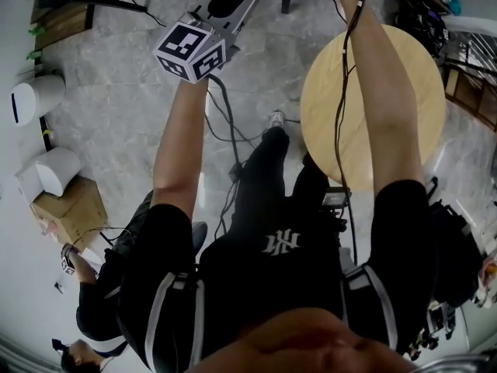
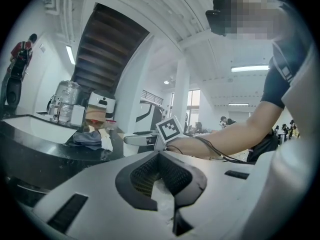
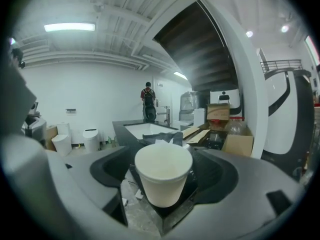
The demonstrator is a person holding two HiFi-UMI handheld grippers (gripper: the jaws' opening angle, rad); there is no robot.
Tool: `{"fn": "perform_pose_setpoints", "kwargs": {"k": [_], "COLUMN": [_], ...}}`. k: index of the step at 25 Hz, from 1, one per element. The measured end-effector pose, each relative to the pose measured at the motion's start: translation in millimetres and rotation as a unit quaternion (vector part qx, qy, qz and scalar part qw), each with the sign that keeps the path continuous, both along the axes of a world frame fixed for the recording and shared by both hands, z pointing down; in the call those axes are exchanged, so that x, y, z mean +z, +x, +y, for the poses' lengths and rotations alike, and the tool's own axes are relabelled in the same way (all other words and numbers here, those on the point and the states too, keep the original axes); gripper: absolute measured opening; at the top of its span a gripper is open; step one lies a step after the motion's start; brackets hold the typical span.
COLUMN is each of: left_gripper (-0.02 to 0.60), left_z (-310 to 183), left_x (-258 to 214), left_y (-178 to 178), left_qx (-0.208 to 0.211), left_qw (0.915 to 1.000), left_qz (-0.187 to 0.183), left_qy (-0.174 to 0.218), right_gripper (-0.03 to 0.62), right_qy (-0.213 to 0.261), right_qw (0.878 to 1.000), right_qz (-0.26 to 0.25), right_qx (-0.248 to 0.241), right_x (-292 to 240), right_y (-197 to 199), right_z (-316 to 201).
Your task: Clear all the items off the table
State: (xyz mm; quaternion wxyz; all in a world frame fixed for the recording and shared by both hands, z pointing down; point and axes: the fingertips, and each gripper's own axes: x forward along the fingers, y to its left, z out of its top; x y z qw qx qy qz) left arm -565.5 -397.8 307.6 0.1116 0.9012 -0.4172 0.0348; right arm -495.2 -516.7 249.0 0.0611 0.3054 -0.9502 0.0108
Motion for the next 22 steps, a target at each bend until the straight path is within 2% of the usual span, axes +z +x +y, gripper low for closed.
{"fn": "perform_pose_setpoints", "kwargs": {"k": [8,12,14,16,19,22], "left_gripper": [0.002,0.002,0.002,0.002,0.002,0.002], "left_z": [19.7,37.6,50.0,65.8,98.0,137.0], "left_x": [-17.9,-22.2,-30.2,-44.0,-64.2,-80.7], "left_y": [9.6,22.2,36.6,59.9,101.2,145.1], "left_qx": [0.002,0.009,0.015,0.026,0.054,0.087], "left_qw": [0.9999,0.9998,0.9994,0.9984,0.9967,0.9946], "left_qz": [0.002,0.013,0.028,0.046,0.058,0.053], "left_qy": [0.012,0.011,0.012,0.018,0.020,0.017], "right_gripper": [0.396,0.390,0.331,0.230,0.026,0.005], "right_qy": [0.017,0.026,0.031,0.030,0.020,0.006], "right_qw": [1.000,1.000,0.999,0.999,0.999,1.000], "right_qz": [0.009,-0.003,-0.019,-0.024,-0.023,-0.011], "right_qx": [-0.002,0.000,0.002,0.006,0.014,0.010], "right_x": [2.4,-9.4,-24.4,-36.7,-47.5,-54.1], "right_y": [-11.2,-0.9,18.7,46.7,93.7,143.3], "right_z": [-11.9,14.1,55.3,104.8,175.5,241.5]}}
